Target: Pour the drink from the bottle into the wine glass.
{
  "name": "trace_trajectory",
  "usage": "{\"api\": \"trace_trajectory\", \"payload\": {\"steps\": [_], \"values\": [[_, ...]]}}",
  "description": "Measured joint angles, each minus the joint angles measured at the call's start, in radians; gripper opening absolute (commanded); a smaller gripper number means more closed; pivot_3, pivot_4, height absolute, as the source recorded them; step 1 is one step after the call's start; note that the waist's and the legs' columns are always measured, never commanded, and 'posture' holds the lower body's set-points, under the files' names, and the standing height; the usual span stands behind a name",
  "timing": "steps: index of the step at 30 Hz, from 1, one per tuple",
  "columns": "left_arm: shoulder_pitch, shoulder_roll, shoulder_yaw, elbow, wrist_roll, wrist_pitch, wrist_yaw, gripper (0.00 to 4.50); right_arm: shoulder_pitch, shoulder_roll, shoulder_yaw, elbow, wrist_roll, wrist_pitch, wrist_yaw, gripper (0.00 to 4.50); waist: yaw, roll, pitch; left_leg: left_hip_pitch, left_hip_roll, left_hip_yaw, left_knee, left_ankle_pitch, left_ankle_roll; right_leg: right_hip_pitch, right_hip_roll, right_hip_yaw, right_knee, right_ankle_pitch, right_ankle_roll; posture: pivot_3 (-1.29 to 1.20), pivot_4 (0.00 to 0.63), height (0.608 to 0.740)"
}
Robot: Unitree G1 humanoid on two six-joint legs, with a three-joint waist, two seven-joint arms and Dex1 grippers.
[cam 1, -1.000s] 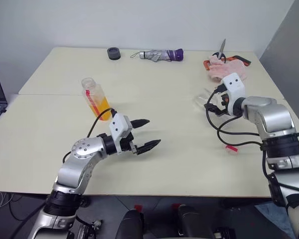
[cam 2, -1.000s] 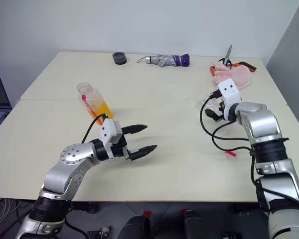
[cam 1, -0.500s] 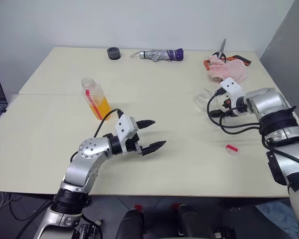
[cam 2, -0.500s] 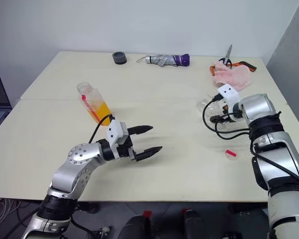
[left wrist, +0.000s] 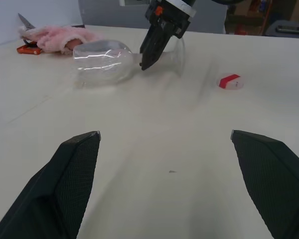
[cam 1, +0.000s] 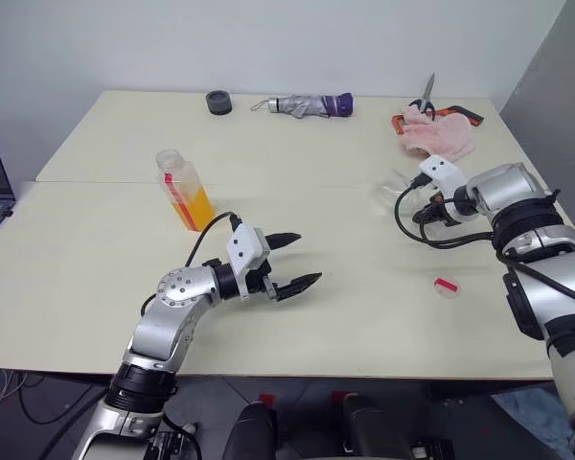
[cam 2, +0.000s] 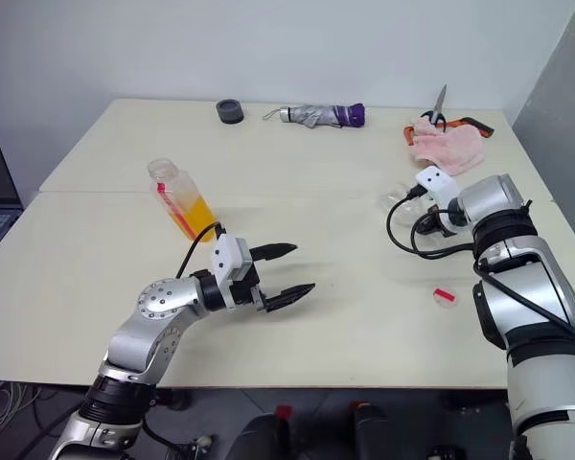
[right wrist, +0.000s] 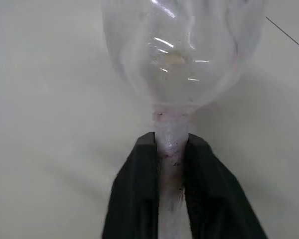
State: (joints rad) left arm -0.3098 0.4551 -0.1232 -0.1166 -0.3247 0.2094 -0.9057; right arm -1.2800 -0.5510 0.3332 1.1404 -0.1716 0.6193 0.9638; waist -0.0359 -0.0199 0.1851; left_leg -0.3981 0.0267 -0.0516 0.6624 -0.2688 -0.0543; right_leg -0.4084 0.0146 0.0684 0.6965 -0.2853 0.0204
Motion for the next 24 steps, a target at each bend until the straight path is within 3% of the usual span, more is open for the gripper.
{"api": "trace_trajectory", "payload": {"steps": [6, 10, 15, 20, 24], "values": [[0.009, 0.006, 0.005, 0.000, 0.000, 0.000, 0.000, 4.50, -0.049, 0.019, -0.098, 0.018, 0.044, 0.030, -0.029, 0.15, 0.000, 0.003, 0.002, -0.001, 0.000, 0.001, 0.000, 0.000, 0.000, -0.001, 0.000, 0.001, 0.001, 0.000, 0.000, 0.00, 0.150, 0.740], [0.023, 0.016, 0.028, 0.001, -0.009, 0.007, 0.003, 4.50, -0.090, 0.057, -0.252, 0.004, 0.136, 0.067, -0.127, 0.15, -0.004, 0.004, 0.002, -0.001, 0.000, 0.001, 0.000, 0.000, 0.000, -0.002, 0.000, 0.001, 0.001, 0.000, 0.000, 0.00, 0.150, 0.740], [0.022, 0.040, 0.093, -0.004, -0.068, 0.070, 0.008, 4.50, 0.122, 0.298, -0.448, -0.275, 0.274, -0.162, -0.401, 0.15, -0.021, 0.003, 0.002, -0.001, 0.001, -0.001, -0.001, 0.000, 0.000, -0.002, 0.000, 0.000, 0.002, 0.000, 0.000, 0.00, 0.150, 0.740], [0.027, 0.125, 0.151, -0.047, -0.146, 0.165, -0.027, 4.50, 0.397, 0.540, -0.447, -0.519, 0.310, -0.332, -0.542, 0.15, -0.021, 0.004, 0.002, -0.004, 0.003, -0.001, -0.001, 0.000, -0.001, -0.006, -0.002, 0.001, 0.003, 0.000, 0.000, 0.00, 0.150, 0.740], [0.036, 0.181, 0.170, -0.066, -0.168, 0.203, -0.061, 4.50, 0.418, 0.596, -0.426, -0.597, 0.309, -0.437, -0.589, 0.15, -0.018, 0.004, 0.002, -0.003, 0.001, -0.001, 0.001, 0.000, 0.000, -0.003, -0.003, 0.000, 0.002, 0.000, 0.001, 0.00, 0.150, 0.740]]}}
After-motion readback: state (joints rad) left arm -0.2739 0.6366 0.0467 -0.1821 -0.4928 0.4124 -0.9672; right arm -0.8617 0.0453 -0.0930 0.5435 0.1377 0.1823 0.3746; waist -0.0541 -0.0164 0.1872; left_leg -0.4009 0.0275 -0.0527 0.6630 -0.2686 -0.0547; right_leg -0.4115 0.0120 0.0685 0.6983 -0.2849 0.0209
